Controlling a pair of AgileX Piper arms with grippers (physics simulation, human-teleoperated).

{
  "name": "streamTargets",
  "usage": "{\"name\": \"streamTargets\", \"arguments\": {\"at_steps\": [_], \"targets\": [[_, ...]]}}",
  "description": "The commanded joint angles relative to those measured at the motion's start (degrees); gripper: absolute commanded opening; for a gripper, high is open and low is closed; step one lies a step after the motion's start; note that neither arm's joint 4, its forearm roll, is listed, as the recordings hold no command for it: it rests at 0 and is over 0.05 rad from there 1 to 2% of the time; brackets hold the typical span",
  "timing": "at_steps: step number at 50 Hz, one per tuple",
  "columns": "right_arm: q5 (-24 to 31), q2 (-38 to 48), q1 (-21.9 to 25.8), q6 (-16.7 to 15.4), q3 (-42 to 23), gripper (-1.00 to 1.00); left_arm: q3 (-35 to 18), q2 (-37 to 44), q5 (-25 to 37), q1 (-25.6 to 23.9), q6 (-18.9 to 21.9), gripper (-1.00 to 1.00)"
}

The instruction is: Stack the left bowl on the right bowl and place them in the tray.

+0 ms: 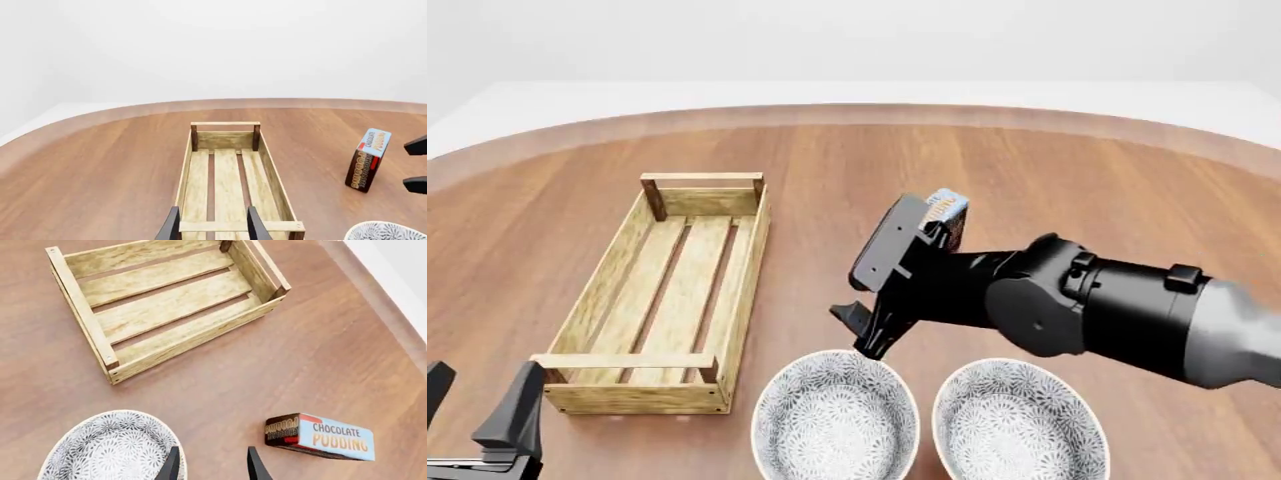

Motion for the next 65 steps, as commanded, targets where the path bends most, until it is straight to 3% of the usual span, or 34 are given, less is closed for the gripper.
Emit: {"name": "streamTargets", "arguments": {"at_steps": [1, 20, 49, 65], "targets": [[0.2, 5.0, 4.6, 4.2, -0.8, 1.00, 0.0, 0.0, 0.0, 0.0, 0.0, 1.00], [-0.9, 7.1, 6.2, 7.4, 2.0, 1.00, 0.0, 0.0, 0.0, 0.0, 0.0, 1.00], [2.5, 11.6, 2.8, 5.4, 1.9, 1.00, 0.0, 0.0, 0.0, 0.0, 0.0, 1.00], [1.4, 14.4, 1.5, 5.3, 2.0, 1.00, 0.0, 0.0, 0.0, 0.0, 0.0, 1.00]]}}
